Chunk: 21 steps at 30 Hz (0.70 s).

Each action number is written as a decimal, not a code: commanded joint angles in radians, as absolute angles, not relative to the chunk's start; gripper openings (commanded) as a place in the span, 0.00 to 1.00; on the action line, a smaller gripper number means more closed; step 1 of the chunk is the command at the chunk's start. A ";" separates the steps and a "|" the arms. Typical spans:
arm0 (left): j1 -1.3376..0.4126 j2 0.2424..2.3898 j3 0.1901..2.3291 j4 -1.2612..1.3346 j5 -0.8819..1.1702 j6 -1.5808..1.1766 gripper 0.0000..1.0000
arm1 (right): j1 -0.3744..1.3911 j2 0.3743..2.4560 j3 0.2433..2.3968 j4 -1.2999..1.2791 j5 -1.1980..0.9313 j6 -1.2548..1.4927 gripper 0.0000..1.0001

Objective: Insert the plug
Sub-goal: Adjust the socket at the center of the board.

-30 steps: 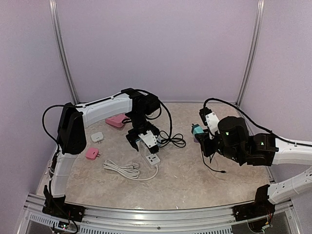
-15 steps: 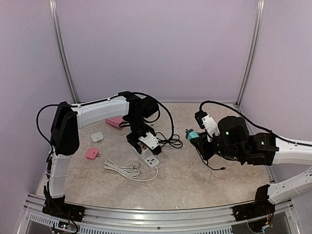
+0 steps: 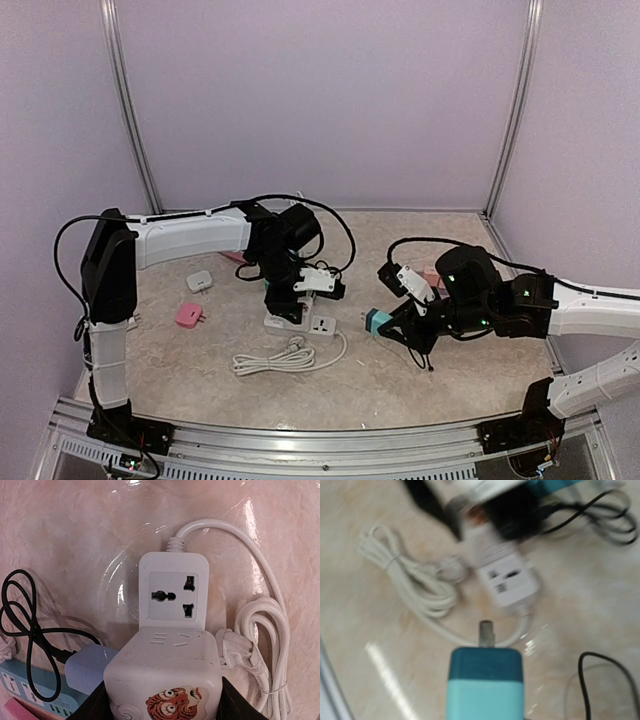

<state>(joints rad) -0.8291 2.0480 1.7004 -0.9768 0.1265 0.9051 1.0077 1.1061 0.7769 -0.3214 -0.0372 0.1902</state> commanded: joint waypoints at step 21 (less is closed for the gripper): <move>-0.907 1.828 1.667 -1.029 0.150 0.665 0.99 | 0.908 1.103 0.767 -0.298 -0.033 0.201 0.00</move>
<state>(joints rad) -0.9070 1.9205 1.6707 -0.9695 0.0956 0.6151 0.9478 1.0691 0.7490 -0.3237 -0.0719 0.1856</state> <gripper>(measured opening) 0.988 0.243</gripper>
